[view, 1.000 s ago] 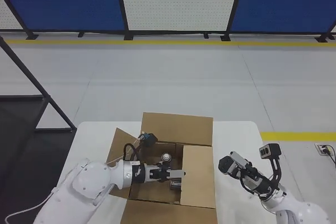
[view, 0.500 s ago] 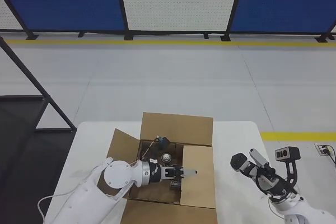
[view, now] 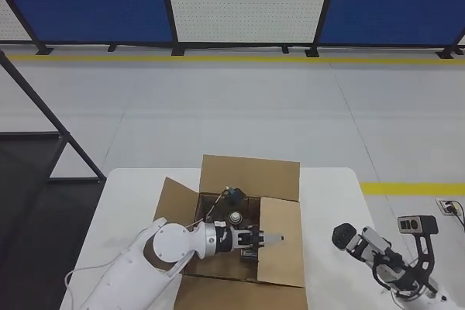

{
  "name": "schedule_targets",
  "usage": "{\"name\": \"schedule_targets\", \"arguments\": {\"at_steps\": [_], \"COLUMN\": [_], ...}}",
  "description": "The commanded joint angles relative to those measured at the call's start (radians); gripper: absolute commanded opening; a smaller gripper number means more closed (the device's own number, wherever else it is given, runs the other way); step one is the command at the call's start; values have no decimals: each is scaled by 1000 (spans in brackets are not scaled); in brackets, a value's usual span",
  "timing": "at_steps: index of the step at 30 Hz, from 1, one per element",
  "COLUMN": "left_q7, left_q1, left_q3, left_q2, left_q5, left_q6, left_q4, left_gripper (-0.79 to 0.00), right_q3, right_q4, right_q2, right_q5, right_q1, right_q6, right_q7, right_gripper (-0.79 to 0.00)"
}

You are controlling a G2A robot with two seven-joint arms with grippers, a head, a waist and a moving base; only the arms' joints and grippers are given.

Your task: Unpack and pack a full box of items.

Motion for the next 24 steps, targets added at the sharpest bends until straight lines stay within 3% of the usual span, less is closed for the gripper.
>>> {"name": "schedule_targets", "arguments": {"at_steps": [1,3,5,13,24], "left_q7": [-4,-11,-18,-11,-11], "left_q1": [4,7,6,-51,-190], "left_q3": [-12,-26,-37,-33,70], "left_q2": [1,2,2,-21,-102], "left_q5": [2,-1,2,-3,-61], "left_q6": [-4,-7,-9,2,-28], "left_q4": [-23,-43,-55,-55,71], "left_gripper": [0,0,0,0,0], "right_q3": [-1,13,29,20,25], "right_q4": [-1,9,26,14,-14], "right_q2": [6,12,12,13,38], "right_q5": [23,47,64,63,235], "right_q1": [-6,-9,-11,-15,-74], "right_q6": [-9,-13,12,8,-114], "right_q7": [67,101,24,28,324], "right_gripper": [0,0,0,0,0]}}
